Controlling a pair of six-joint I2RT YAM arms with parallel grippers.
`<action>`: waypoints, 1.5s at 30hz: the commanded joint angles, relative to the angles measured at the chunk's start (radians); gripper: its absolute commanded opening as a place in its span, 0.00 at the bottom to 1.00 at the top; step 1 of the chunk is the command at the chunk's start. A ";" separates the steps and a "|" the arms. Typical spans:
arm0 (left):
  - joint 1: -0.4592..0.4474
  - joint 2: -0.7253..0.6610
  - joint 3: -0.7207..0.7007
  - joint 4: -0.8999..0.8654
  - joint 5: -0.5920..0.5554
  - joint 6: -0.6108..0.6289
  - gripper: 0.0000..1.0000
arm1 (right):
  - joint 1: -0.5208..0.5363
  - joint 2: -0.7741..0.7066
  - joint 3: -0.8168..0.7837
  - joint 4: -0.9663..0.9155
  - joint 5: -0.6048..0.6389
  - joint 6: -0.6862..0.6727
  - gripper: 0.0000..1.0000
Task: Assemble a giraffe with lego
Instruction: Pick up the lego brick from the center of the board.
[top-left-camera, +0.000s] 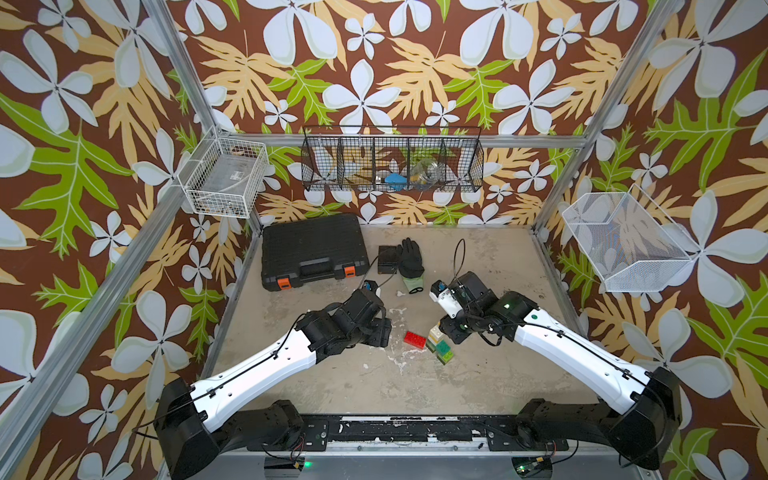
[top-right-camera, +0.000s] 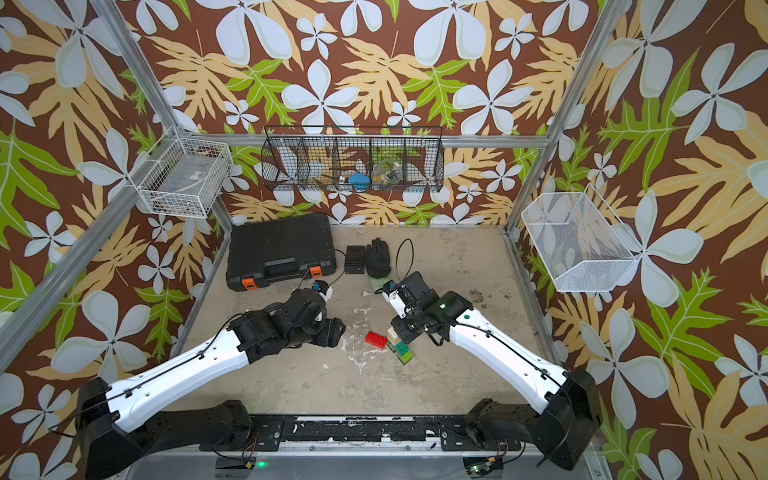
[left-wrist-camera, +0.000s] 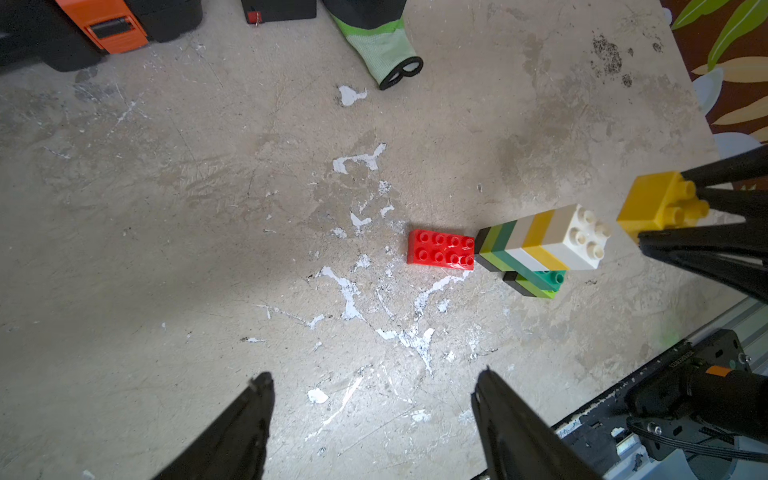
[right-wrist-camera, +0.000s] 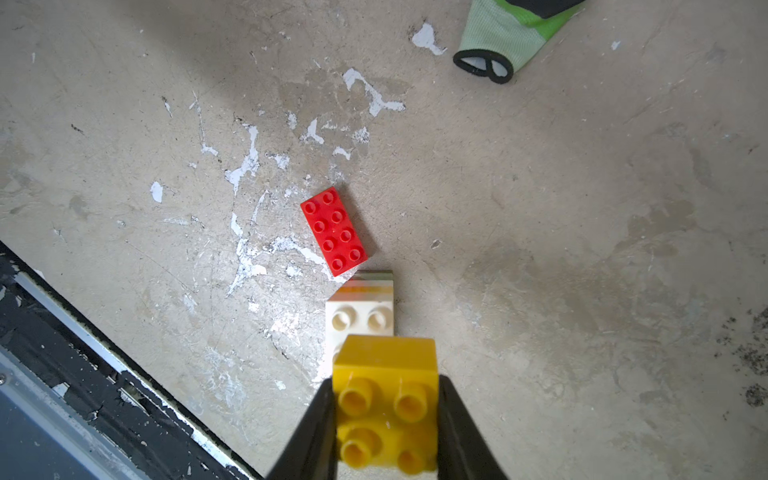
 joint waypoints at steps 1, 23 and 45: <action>0.001 0.009 -0.006 0.012 0.005 -0.004 0.79 | 0.000 0.014 0.003 0.011 -0.021 -0.027 0.23; -0.028 0.181 -0.089 0.248 0.083 0.027 1.00 | -0.053 -0.174 -0.098 0.020 -0.040 0.195 0.22; -0.134 0.468 -0.019 0.393 0.009 0.088 1.00 | -0.251 -0.207 -0.143 0.005 -0.170 0.207 0.22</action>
